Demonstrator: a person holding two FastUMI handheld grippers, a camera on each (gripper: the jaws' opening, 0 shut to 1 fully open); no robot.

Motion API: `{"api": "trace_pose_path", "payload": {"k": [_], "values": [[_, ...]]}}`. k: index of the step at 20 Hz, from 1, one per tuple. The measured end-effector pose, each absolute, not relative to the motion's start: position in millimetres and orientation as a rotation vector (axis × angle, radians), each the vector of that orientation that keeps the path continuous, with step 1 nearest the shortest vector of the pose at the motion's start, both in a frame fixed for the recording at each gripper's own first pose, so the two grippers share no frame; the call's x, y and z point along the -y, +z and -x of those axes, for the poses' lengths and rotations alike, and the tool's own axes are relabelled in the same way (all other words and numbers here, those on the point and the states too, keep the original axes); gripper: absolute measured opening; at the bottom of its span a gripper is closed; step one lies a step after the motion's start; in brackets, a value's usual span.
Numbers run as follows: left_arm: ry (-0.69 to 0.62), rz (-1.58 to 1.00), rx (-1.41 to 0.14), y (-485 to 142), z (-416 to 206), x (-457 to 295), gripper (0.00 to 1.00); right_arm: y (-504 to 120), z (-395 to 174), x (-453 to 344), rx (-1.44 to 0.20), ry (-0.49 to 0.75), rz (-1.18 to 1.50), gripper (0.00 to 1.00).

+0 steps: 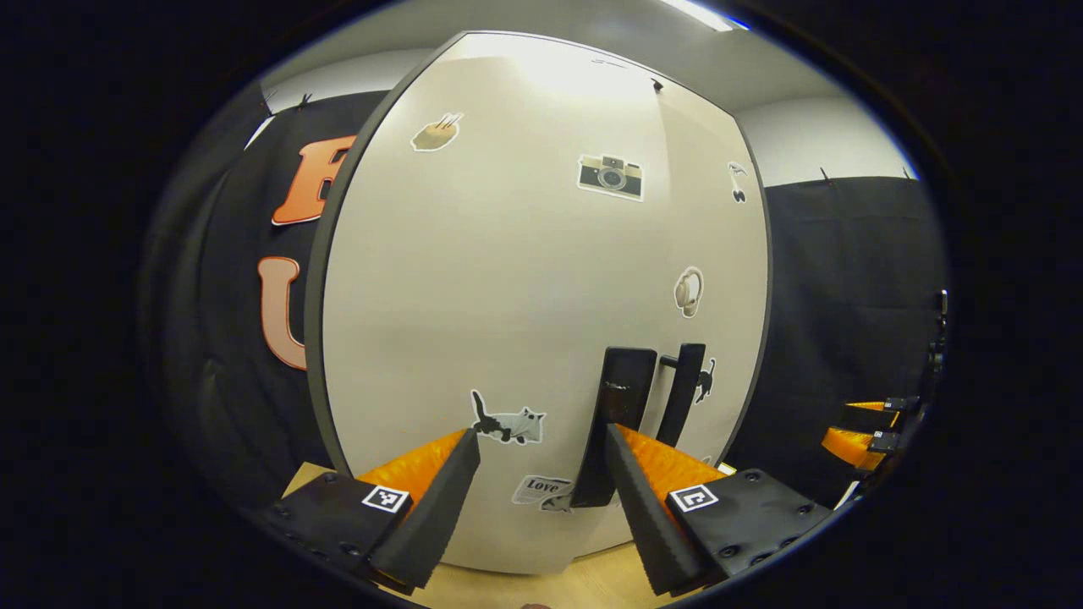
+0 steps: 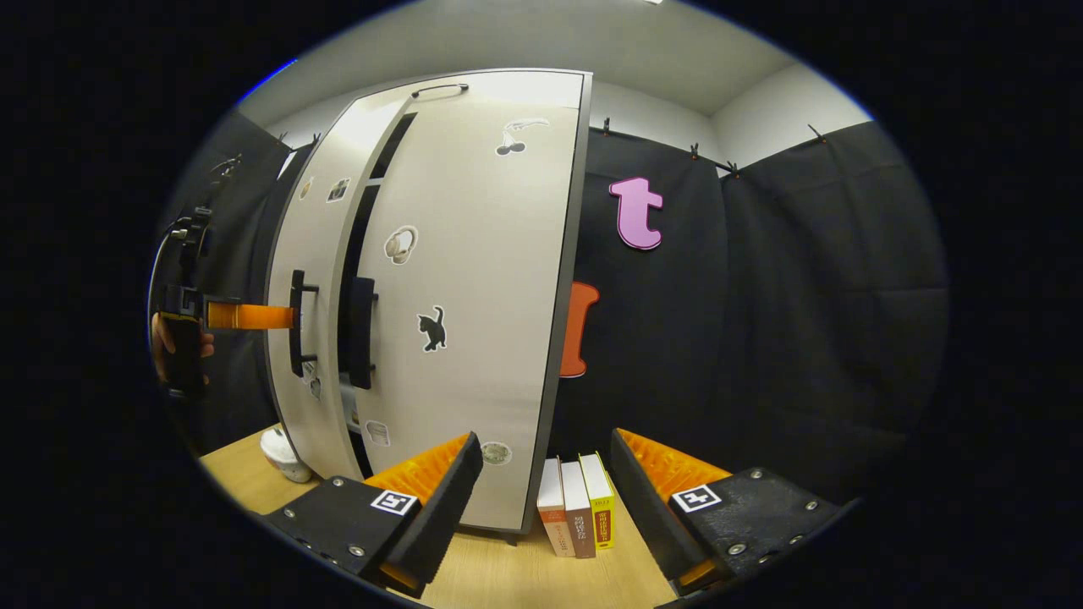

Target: Grab one shoe with the right hand and put it into the shoe cabinet, grab the other shoe with the left hand and put it into the shoe cabinet; then close the right door with the right hand and the left door with the left hand.

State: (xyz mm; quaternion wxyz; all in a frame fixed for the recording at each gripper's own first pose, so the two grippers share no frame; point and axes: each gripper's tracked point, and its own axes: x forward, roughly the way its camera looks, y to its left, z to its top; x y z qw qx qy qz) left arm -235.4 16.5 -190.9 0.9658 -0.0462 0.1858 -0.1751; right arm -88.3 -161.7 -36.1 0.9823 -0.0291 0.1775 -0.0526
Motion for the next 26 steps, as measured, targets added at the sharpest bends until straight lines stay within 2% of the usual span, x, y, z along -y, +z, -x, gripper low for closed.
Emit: {"api": "trace_pose_path", "payload": {"k": [3, 6, 10, 16, 21, 22, 23, 24, 25, 26], "values": [[-0.334, 0.055, -0.345, -173.5, 251.2, -22.6, 0.94, -19.4, 82.9, 152.8, -0.322, -0.090, 0.056, 0.94], [-0.304, 0.012, -0.291, -144.2, 269.6, -30.1, 0.97, 1.2, 79.7, 139.3, -0.281, -0.062, 0.031, 0.94], [-0.235, -0.009, -0.246, -106.3, 295.8, -52.2, 0.96, 22.3, 81.1, 112.4, -0.264, 0.023, 0.001, 0.94], [-0.124, -0.030, -0.174, -48.6, 325.0, -92.2, 0.96, 59.5, 87.8, 98.5, -0.198, 0.078, 0.011, 0.94], [-0.052, -0.072, -0.111, -10.6, 345.6, -111.6, 0.97, 91.8, 95.3, 100.2, -0.132, 0.091, 0.017, 0.94], [-0.043, -0.073, -0.097, -5.4, 348.5, -112.9, 0.96, 97.9, 96.8, 101.0, -0.120, 0.092, 0.022, 0.97], [-0.038, -0.077, -0.084, 0.0, 351.6, -114.1, 0.95, 103.1, 98.4, 100.7, -0.106, 0.096, 0.025, 0.94], [-0.028, -0.081, -0.068, 4.7, 354.4, -116.9, 0.96, 107.6, 100.2, 100.8, -0.093, 0.102, 0.028, 0.96], [-0.023, -0.086, -0.055, 7.8, 356.6, -118.7, 0.96, 110.6, 101.2, 101.4, -0.083, 0.104, 0.032, 0.94], [-0.018, -0.087, -0.044, 11.8, 359.2, -119.0, 0.96, 112.9, 102.5, 101.3, -0.077, 0.108, 0.034, 0.96]]}}
